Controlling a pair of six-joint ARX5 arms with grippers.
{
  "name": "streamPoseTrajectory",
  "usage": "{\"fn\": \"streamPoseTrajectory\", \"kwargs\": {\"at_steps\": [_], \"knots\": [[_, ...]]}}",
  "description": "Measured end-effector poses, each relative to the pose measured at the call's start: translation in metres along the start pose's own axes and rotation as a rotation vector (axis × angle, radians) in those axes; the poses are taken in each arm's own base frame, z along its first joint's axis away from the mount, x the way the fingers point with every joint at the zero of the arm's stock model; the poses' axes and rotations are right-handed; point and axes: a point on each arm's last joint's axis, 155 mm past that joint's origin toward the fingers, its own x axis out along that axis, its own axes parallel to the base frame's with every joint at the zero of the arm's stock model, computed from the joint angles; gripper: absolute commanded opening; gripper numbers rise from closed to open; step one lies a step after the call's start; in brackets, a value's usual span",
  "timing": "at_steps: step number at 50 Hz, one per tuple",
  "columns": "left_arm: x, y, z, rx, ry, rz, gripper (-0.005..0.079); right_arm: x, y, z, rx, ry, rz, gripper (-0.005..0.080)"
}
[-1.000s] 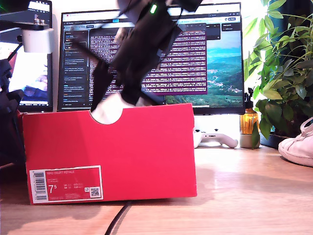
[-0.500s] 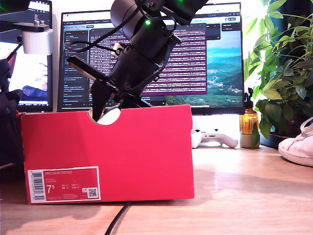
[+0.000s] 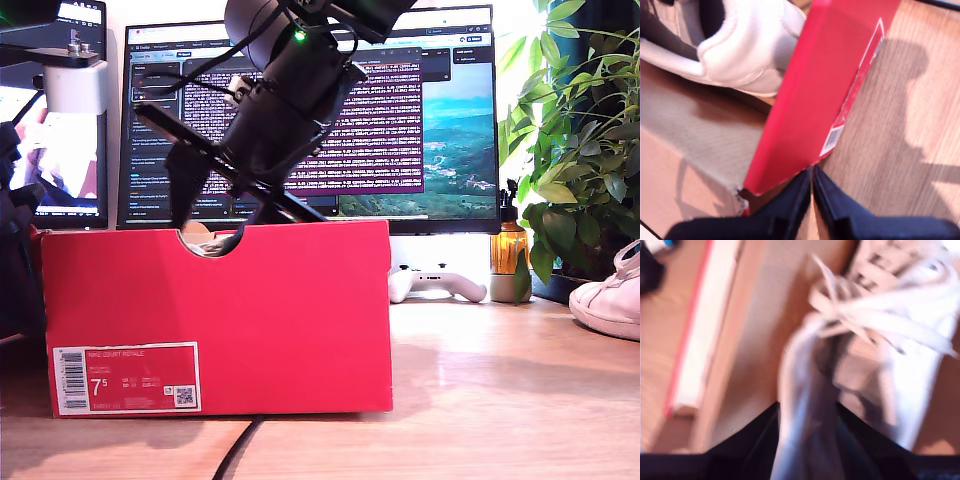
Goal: Pack the white shoes by picking the first shoe and placing it inside the red shoebox, left side, then picking and rotating the second shoe and placing it in the shoebox
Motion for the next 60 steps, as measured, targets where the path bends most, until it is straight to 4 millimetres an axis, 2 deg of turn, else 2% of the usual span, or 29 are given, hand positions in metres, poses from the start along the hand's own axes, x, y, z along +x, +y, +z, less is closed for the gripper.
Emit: {"fn": "streamPoseTrajectory", "kwargs": {"at_steps": [4, 10, 14, 21, 26, 32, 37, 38, 49, 52, 60], "knots": [[0.000, 0.000, 0.000, 0.000, -0.001, -0.001, -0.0019, -0.006, -0.008, 0.006, 0.006, 0.009, -0.023, 0.0306], [0.000, 0.000, 0.000, 0.000, -0.001, -0.002, -0.0019, -0.027, -0.017, 0.034, 0.002, -0.011, -0.048, 0.0306], [0.000, 0.000, 0.000, 0.000, -0.001, -0.002, -0.0019, -0.053, -0.018, 0.062, 0.030, -0.056, -0.047, 0.0306], [0.000, 0.000, 0.000, 0.000, -0.001, -0.002, -0.0019, -0.104, -0.017, 0.100, 0.076, -0.095, -0.003, 0.0305], [0.000, 0.000, 0.000, 0.000, -0.001, -0.002, -0.0019, -0.131, -0.028, 0.117, 0.118, -0.125, -0.032, 0.0306], [0.000, 0.000, 0.000, 0.000, -0.001, -0.002, -0.0019, -0.146, -0.061, 0.110, 0.276, -0.114, -0.183, 0.0306], [0.000, 0.000, 0.000, 0.000, -0.001, -0.002, -0.0019, -0.161, -0.108, 0.095, 0.355, -0.130, -0.425, 0.0306], [0.000, 0.000, 0.000, 0.000, -0.001, -0.002, -0.0019, -0.164, -0.115, 0.092, 0.440, -0.148, -0.456, 0.0306], [0.000, 0.000, 0.000, 0.000, -0.001, -0.002, -0.0019, -0.215, -0.190, 0.058, 0.718, -0.194, -0.816, 0.0306], [0.000, 0.000, 0.000, 0.000, -0.001, -0.002, -0.0019, -0.224, -0.202, 0.058, 0.740, -0.207, -0.853, 0.0314], [0.000, 0.000, 0.000, 0.000, -0.001, -0.002, -0.0019, -0.239, -0.224, 0.064, 0.814, -0.258, -0.884, 0.0440]]}}
